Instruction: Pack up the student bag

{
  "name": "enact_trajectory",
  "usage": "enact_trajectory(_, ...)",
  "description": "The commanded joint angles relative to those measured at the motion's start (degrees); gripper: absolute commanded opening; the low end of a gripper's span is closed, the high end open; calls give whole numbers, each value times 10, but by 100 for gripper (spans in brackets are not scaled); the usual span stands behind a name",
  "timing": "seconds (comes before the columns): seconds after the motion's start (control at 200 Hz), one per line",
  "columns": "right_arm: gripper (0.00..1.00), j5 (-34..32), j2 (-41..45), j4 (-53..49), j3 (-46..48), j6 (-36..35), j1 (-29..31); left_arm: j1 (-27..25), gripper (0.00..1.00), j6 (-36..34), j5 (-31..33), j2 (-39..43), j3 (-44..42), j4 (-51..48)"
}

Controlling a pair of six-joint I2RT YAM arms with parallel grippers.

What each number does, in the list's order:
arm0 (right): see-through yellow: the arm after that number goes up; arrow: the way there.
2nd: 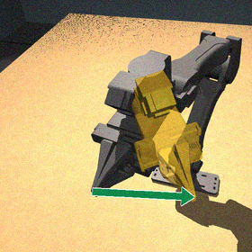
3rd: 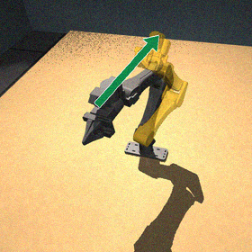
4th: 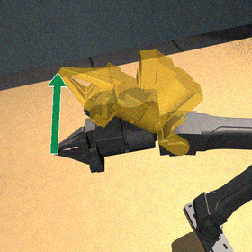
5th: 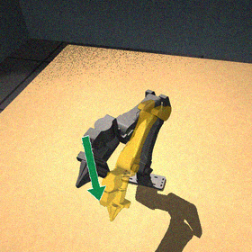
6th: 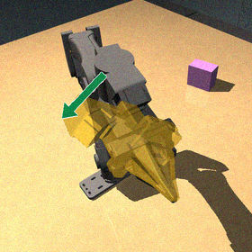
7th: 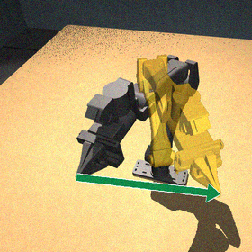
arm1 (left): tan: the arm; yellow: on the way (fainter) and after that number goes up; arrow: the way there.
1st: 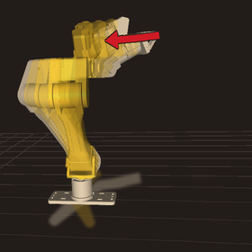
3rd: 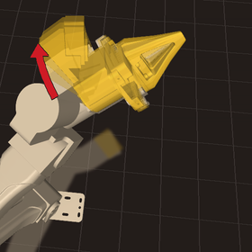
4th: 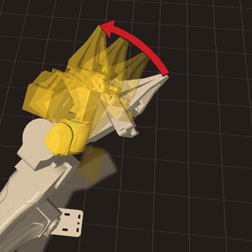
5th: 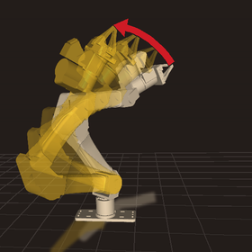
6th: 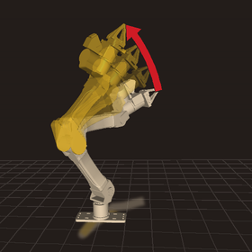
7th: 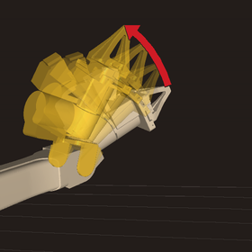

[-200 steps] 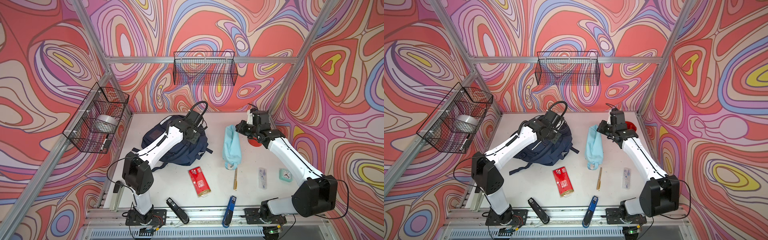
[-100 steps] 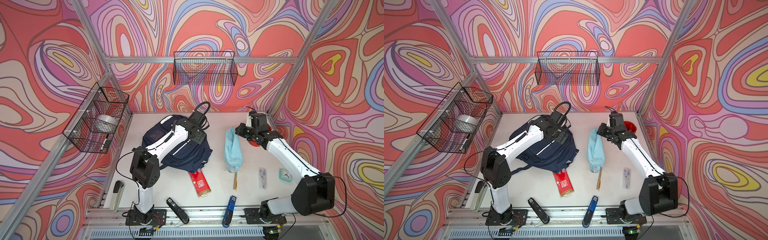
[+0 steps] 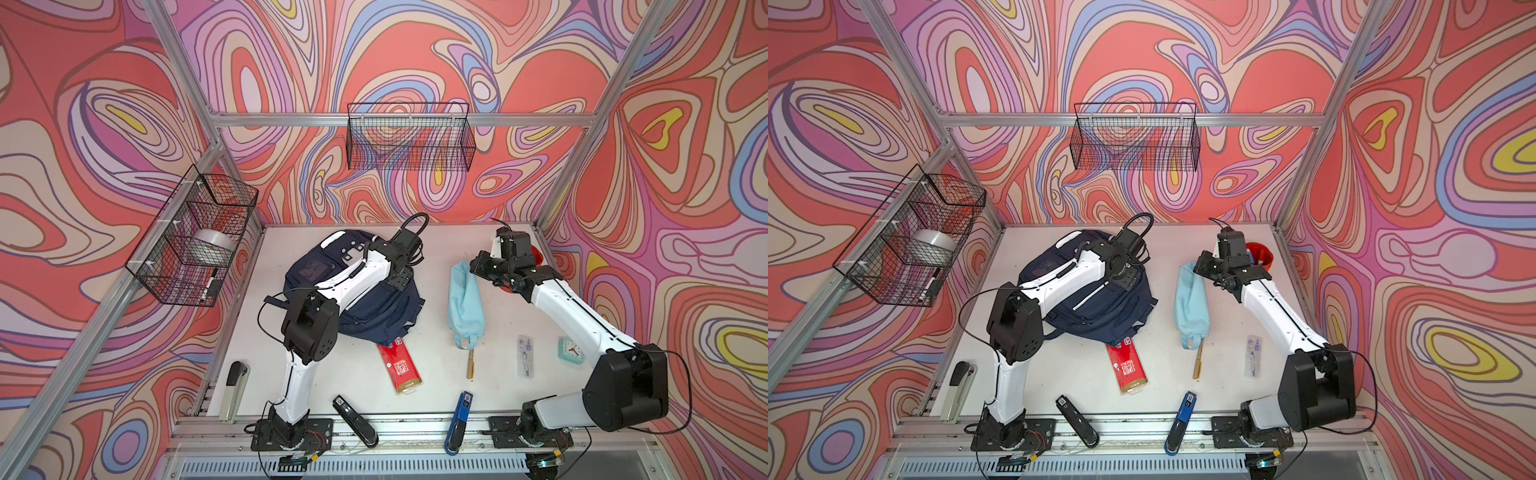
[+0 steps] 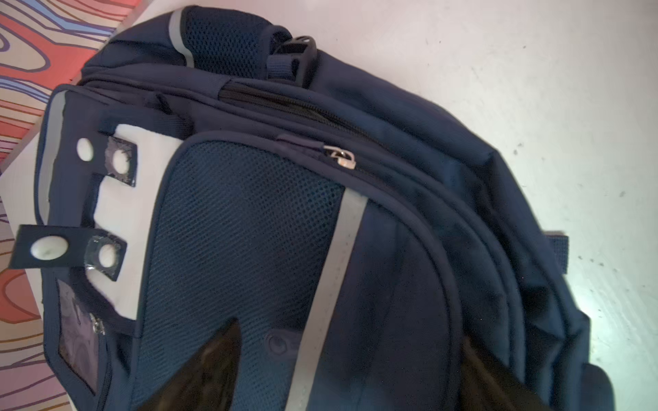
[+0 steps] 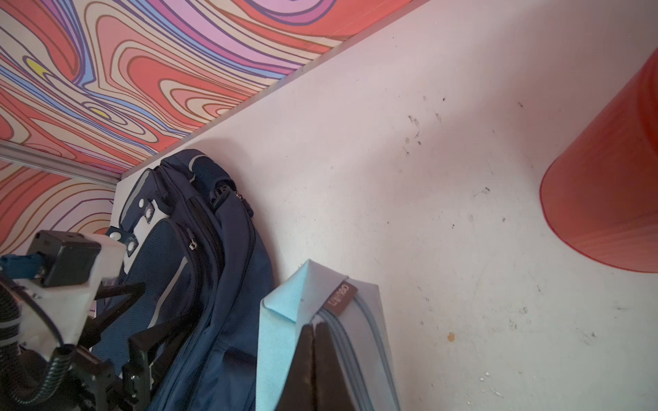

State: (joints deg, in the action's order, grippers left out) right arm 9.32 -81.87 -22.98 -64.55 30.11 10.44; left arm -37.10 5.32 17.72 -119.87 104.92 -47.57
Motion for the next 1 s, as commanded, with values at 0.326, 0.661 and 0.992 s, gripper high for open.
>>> enact_trajectory(0.326, 0, 44, 5, 57, 5, 63, 8, 46, 0, 14, -109, 82, 86, -82)
enact_trajectory(0.661, 0, 74, -75, 98, -105, 139, 74, 107, 0, 27, -262, 132, 68, -60)
enact_trajectory(0.992, 0, 75, -190, 153, -207, 261, 110, 116, 0, 37, -297, 127, 81, -42)
